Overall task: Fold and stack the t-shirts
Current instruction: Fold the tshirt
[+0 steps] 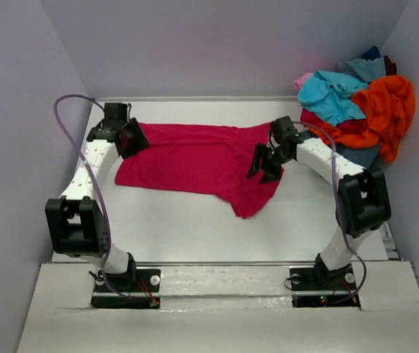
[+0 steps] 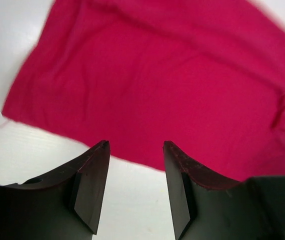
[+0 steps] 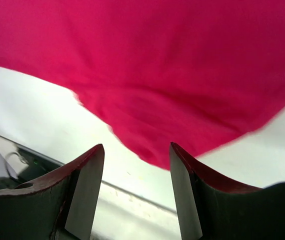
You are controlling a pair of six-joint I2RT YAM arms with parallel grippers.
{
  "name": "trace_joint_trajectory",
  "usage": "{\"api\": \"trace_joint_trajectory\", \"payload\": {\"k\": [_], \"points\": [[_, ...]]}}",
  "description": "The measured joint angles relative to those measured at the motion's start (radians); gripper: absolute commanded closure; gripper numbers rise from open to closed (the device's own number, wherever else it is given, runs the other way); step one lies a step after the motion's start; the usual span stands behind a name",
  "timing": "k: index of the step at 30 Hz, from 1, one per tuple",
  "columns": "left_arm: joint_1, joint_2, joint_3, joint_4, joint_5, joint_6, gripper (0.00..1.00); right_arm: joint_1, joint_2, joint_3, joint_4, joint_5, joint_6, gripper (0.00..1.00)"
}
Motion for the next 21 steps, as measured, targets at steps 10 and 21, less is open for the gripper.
{"api": "trace_joint_trajectory", "payload": {"k": [10, 21], "points": [[0.007, 0.026, -0.239, -0.005, 0.059, -0.016, 0.42, -0.004, -0.168, -0.375, -0.005, -0.020, 0.039, 0.40], [0.081, 0.040, -0.239, 0.047, 0.104, -0.011, 0.42, 0.045, -0.232, -0.550, 0.043, -0.140, 0.061, 0.39]]}}
